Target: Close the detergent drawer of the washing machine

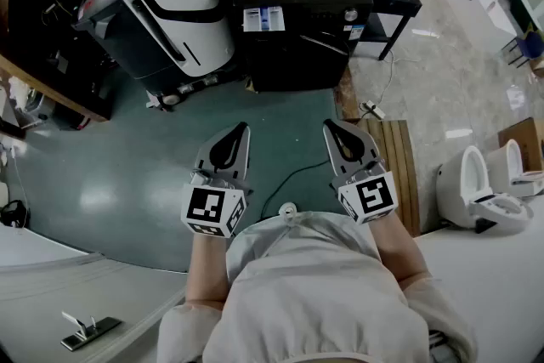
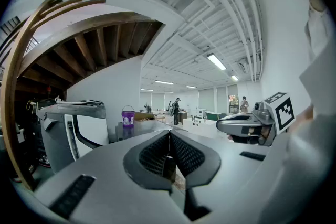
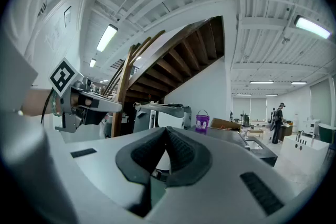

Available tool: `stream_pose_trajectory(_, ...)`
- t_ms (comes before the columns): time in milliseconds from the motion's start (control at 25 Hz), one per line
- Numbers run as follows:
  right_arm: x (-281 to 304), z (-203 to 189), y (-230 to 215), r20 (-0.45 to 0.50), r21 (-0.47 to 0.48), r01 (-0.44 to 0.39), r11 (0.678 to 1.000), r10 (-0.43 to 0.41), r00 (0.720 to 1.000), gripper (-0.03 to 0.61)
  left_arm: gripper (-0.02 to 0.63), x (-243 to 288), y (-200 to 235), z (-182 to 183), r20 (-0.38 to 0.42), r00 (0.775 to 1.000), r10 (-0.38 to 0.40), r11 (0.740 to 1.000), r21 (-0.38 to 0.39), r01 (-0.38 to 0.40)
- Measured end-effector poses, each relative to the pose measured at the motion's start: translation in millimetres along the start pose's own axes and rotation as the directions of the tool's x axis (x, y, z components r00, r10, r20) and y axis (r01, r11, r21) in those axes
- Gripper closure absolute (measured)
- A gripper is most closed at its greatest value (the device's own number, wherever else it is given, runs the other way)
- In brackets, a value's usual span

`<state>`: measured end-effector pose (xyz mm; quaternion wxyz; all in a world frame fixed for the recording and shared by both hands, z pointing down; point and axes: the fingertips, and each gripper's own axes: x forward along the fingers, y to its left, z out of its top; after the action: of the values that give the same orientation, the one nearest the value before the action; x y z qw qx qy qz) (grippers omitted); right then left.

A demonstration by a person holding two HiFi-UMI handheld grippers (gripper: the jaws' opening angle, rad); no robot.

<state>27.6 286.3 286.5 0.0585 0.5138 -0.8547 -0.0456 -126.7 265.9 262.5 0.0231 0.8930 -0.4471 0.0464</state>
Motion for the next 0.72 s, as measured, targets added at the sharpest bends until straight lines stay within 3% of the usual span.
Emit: stream_pose_trajectory(720, 16.4, -4.3, -9.0, -0.006, 0.067, 0.025, 0.997, -0.024, 1.0, 0.574, 0.594, 13.0, 17.6, -4.6, 0.004, 1.0, -0.005, 0.999, -0.047, 0.005)
